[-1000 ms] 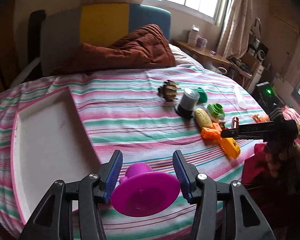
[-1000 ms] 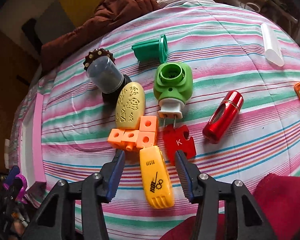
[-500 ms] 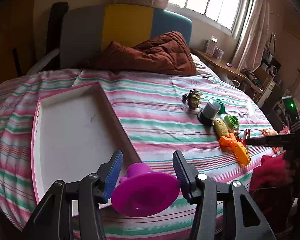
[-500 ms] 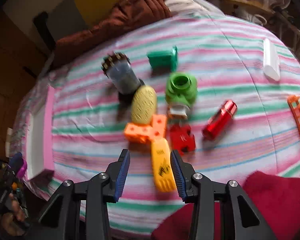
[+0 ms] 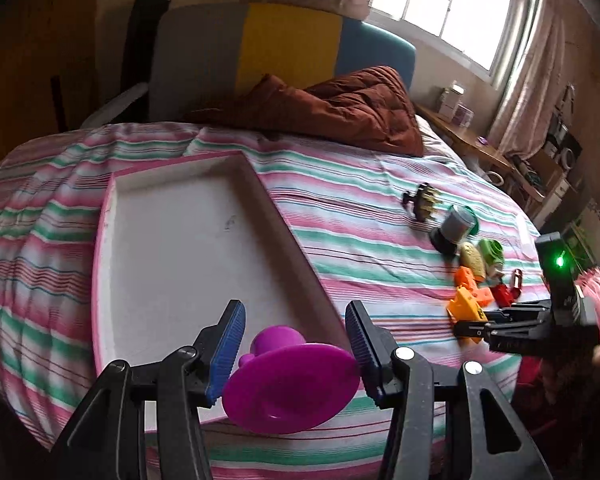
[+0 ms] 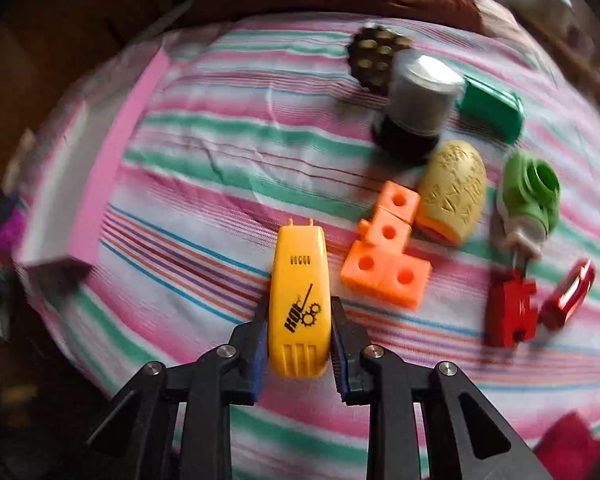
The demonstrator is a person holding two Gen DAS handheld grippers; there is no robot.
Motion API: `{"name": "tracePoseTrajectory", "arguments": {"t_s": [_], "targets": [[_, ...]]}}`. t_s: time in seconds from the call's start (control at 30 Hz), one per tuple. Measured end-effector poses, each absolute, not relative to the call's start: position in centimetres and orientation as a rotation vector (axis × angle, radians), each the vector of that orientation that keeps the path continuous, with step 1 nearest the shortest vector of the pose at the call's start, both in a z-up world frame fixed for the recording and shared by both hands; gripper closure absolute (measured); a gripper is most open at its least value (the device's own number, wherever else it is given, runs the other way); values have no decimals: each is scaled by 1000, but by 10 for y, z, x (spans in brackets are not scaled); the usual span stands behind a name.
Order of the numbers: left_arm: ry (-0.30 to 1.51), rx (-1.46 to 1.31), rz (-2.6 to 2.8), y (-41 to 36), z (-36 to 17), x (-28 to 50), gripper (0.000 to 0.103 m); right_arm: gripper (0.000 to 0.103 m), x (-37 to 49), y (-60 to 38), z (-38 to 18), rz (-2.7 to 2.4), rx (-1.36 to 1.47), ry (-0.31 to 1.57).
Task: Organize rigid objects
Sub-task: 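Carry the magenta cup to the tray with the left gripper while the right gripper grasps the yellow toy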
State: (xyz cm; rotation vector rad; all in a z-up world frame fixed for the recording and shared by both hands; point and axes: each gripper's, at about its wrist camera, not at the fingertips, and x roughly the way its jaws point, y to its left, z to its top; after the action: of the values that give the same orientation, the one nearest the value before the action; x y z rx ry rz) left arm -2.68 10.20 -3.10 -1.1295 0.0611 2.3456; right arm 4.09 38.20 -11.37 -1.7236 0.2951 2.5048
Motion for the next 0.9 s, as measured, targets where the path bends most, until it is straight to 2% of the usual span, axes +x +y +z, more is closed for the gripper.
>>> {"name": "tracePoseTrajectory", "arguments": {"t_s": [0.27, 0.53, 0.67, 0.9], "targets": [[11, -1191, 2419, 69, -38, -53, 50, 75, 45, 384, -121, 2546, -1702, 308], [31, -1245, 2465, 55, -39, -98, 50, 76, 42, 363, -116, 2561, -1678, 128], [-4, -1275, 2462, 52, -39, -136, 50, 76, 41, 361, -116, 2563, -1668, 96], [115, -1280, 2459, 63, -48, -199, 50, 76, 38, 362, -117, 2569, -1662, 99]]}}
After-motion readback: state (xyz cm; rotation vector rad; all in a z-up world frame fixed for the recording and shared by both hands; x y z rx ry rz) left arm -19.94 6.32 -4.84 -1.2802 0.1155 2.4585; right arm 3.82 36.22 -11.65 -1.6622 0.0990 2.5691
